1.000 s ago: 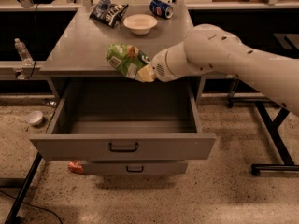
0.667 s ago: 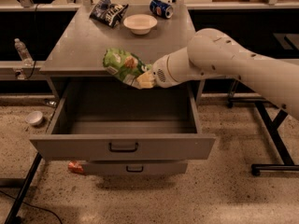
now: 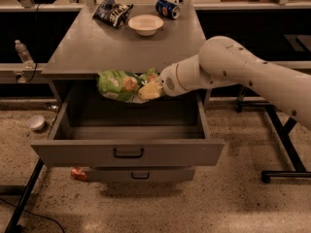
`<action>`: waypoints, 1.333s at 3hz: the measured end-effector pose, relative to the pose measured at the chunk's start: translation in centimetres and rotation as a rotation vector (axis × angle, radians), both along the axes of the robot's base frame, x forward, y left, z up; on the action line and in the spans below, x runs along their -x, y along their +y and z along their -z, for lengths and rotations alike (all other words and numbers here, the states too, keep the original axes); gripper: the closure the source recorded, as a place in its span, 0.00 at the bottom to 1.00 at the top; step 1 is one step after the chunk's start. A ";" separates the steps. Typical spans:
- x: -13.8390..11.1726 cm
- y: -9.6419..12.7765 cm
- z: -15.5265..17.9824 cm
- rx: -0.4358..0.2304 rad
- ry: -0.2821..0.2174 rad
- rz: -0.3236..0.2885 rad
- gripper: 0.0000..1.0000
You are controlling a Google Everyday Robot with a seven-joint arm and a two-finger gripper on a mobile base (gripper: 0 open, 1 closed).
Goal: Place green rice chip bag into top drawer
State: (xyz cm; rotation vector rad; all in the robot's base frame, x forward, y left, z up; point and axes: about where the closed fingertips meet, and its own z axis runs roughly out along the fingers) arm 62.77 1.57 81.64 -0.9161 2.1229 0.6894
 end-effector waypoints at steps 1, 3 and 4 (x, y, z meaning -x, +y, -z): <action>0.0 -0.3 0.1 -0.008 0.001 0.006 0.00; -0.7 -4.7 -1.9 0.025 -0.048 0.128 0.00; -0.8 -8.9 -5.1 0.049 -0.131 0.242 0.00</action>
Offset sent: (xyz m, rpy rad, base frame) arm 0.0026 -0.0282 0.0069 -0.0212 -0.0170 -0.0721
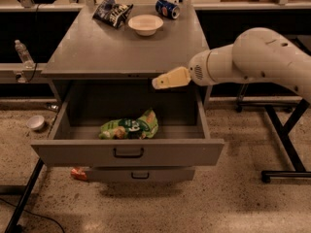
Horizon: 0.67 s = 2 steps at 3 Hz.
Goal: Place green rice chip bag into top drawer
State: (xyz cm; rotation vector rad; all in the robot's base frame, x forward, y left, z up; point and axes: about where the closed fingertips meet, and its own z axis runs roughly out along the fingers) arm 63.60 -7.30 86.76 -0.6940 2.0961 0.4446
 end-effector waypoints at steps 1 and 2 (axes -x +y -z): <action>0.2 -5.1 -5.2 0.009 -0.189 0.089 0.00; 0.4 -5.2 -5.0 0.025 -0.189 0.081 0.00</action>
Offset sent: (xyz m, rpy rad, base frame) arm -0.0008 -0.0346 0.0424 0.0128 -0.1361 -0.0763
